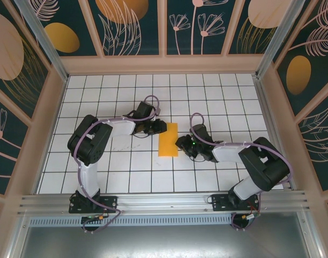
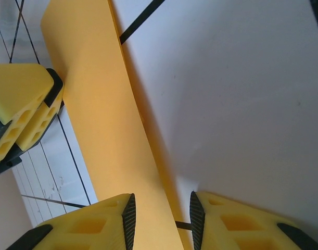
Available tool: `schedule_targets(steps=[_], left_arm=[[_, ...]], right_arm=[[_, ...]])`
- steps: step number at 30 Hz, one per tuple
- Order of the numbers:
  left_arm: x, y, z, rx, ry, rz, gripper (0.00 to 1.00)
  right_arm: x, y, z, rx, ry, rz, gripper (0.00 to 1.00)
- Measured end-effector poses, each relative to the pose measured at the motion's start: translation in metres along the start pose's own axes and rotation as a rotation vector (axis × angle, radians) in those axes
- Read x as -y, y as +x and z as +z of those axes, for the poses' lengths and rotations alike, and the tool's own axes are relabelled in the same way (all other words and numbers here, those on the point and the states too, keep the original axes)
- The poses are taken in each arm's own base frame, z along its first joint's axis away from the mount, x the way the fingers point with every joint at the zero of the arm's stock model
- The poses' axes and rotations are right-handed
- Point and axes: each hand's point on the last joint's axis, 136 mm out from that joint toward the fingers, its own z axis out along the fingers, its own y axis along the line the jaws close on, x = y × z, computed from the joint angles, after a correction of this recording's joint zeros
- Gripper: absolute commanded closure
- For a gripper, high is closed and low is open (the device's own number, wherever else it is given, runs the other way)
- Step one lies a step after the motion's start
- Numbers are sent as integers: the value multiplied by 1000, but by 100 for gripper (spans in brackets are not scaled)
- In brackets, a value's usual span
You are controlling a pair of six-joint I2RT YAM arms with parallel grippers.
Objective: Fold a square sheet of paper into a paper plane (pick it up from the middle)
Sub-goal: Third fold the triangle at the center of the table.
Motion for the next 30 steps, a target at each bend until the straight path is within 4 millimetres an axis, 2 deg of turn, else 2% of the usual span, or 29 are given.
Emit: schedule_targets(steps=[12,19,30], left_arm=[[-6,3,2,-1,-15,-5,71],[-6,3,2,1,-13,-3,70],[-2,4,2,-8,10,8,68]], right_arm=[[-2,1,3,-13,-15,-4,63],[-10,2,5,-25,-54,-5,63],[-13,-6,11,-40,-104,9,66]])
